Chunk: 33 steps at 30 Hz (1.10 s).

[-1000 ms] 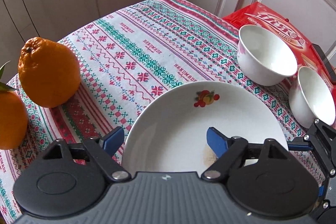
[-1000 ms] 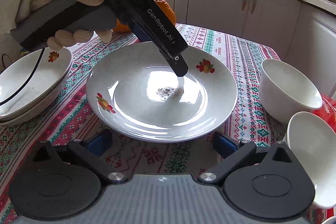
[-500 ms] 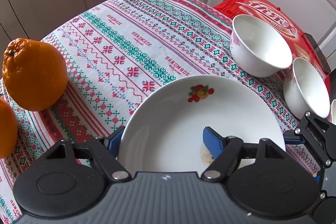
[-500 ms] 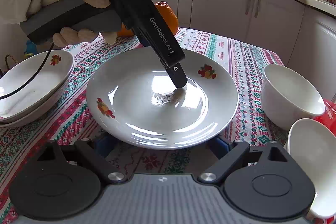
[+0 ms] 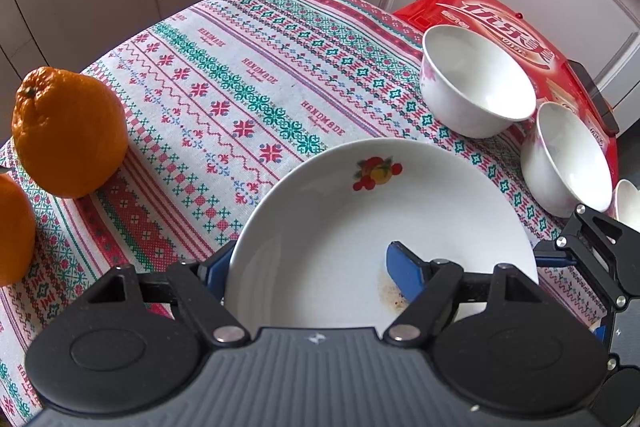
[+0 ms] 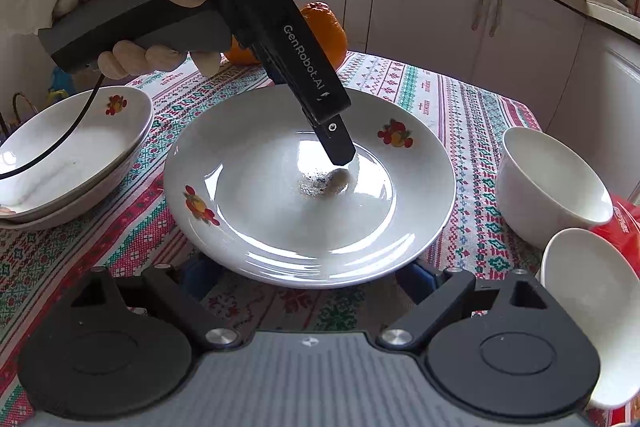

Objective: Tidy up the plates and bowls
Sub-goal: 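Lift the stained plate with the left tool and carry it toward the plate stack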

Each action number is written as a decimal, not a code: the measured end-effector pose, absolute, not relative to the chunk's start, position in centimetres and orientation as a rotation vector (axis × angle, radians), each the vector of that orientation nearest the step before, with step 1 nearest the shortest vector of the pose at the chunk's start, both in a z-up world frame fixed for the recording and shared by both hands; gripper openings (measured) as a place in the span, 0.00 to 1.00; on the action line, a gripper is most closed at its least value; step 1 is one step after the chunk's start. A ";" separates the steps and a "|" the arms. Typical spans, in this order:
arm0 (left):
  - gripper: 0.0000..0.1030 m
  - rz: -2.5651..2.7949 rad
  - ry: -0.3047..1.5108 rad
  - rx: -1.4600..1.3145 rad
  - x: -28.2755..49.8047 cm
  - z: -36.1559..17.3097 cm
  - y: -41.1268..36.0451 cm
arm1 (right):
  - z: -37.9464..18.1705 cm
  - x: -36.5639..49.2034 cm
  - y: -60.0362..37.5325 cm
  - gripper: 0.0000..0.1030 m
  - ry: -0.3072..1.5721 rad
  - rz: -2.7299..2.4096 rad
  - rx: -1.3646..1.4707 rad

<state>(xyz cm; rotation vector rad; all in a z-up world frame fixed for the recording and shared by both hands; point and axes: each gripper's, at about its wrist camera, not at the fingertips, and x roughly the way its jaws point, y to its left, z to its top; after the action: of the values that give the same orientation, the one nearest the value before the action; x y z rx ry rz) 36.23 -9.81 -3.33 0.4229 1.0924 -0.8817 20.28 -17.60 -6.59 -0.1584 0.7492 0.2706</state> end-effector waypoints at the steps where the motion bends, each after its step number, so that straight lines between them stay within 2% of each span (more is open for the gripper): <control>1: 0.75 -0.879 1.090 0.420 36.0 -3.1 -9.6 | -6.4 20.0 -17.5 0.92 0.747 0.276 -0.161; 14: 0.75 -0.851 1.031 0.350 31.7 0.6 -5.6 | -3.2 16.8 -16.1 0.92 0.721 0.354 -0.199; 33: 0.75 -0.744 0.993 0.238 25.9 2.5 2.7 | -1.1 13.1 -10.9 0.92 0.709 0.489 -0.261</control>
<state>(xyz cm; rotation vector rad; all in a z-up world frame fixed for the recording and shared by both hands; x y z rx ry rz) 25.93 2.73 2.48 0.2383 0.9929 -0.7438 13.09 -10.89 -1.11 -0.2608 0.7092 0.4895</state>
